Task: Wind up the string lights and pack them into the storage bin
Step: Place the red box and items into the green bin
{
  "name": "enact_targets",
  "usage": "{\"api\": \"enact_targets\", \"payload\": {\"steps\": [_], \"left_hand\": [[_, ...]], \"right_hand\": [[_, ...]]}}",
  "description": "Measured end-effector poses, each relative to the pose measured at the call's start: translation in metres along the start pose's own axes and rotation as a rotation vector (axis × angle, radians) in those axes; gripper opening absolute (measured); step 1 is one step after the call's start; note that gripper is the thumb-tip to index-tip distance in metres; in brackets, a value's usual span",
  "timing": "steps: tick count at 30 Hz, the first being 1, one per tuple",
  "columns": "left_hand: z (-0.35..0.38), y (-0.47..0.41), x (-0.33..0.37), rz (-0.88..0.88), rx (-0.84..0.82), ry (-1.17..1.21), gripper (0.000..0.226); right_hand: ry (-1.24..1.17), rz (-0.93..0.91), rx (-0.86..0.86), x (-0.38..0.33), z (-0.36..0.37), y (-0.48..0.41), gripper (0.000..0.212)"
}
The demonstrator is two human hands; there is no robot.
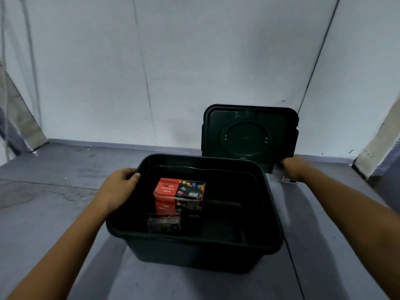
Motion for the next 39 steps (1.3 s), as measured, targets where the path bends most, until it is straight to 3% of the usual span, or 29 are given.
{"api": "enact_targets", "payload": {"steps": [9, 14, 17, 20, 28, 36, 39], "left_hand": [[0.001, 0.0, 0.002, -0.014, 0.0, 0.009, 0.031], [0.001, 0.002, 0.004, -0.018, -0.005, 0.018, 0.032], [0.0, 0.0, 0.002, -0.024, -0.012, 0.029, 0.032], [0.0, 0.0, 0.0, -0.031, -0.015, 0.016, 0.033], [-0.001, 0.001, -0.001, -0.038, -0.014, 0.015, 0.033], [-0.001, 0.0, 0.0, -0.019, 0.001, 0.021, 0.032], [-0.001, 0.0, -0.002, -0.021, -0.008, 0.035, 0.032]], "right_hand": [[0.074, -0.074, 0.11, 0.006, -0.041, 0.01, 0.018], [0.158, -0.115, 0.351, -0.003, -0.127, 0.056, 0.025], [0.024, -0.208, 0.454, -0.018, -0.182, 0.102, 0.028], [-0.149, -0.385, 0.428, -0.053, -0.213, 0.145, 0.026], [-0.037, -0.94, 0.238, -0.225, -0.156, 0.167, 0.022], [0.148, -0.985, 0.424, -0.277, -0.123, 0.161, 0.029], [0.087, -0.999, 0.355, -0.273, -0.124, 0.161, 0.027]]}}
Point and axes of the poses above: each hand's wrist, its own y-axis away from the middle knuckle, its own z-axis out of the palm, x = y × z, the point moved 1 cm from there along -y, towards the middle knuckle, and after that the axes turned 15 degrees about y, right-handed, at the moved point
